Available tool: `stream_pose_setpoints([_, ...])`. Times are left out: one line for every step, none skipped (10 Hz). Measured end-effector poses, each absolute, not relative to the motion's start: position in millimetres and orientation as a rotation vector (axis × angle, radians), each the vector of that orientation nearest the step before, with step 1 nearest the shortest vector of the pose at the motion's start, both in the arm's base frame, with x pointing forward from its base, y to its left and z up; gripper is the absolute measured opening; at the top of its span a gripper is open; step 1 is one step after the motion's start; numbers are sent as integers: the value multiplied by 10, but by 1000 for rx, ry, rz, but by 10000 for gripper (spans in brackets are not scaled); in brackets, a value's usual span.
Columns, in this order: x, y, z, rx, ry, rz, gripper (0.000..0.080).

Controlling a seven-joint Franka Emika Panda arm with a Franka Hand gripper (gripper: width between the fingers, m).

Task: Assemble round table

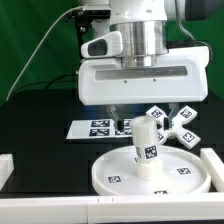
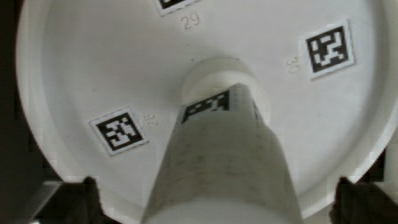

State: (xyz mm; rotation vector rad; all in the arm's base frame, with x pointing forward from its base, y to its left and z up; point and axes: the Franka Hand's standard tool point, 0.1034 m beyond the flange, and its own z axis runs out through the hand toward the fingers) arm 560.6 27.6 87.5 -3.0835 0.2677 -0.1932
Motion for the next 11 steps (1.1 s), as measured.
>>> stream_pose_setpoints([5607, 262, 875, -3105, 146, -194, 649])
stream_pose_setpoints([5619, 257, 879, -3106, 138, -193, 649])
stream_pose_setpoints([5616, 255, 876, -3105, 152, -193, 649])
stream_pose_setpoints([5615, 254, 874, -3101, 194, -191, 649])
stream_pose_setpoints([5615, 252, 873, -3100, 209, -191, 549])
stream_pose_setpoints([5618, 254, 876, -3085, 327, -190, 415])
stream_pose_setpoints([5628, 255, 886, -3069, 417, -194, 415])
stream_pose_setpoints([5630, 255, 887, -3041, 556, -192, 415])
stream_pose_setpoints([5631, 254, 887, -3018, 653, -189, 415])
stream_pose_setpoints([5631, 272, 885, -2977, 800, -186, 415])
stream_pose_setpoints([5629, 340, 877, -2887, 1056, -175, 415])
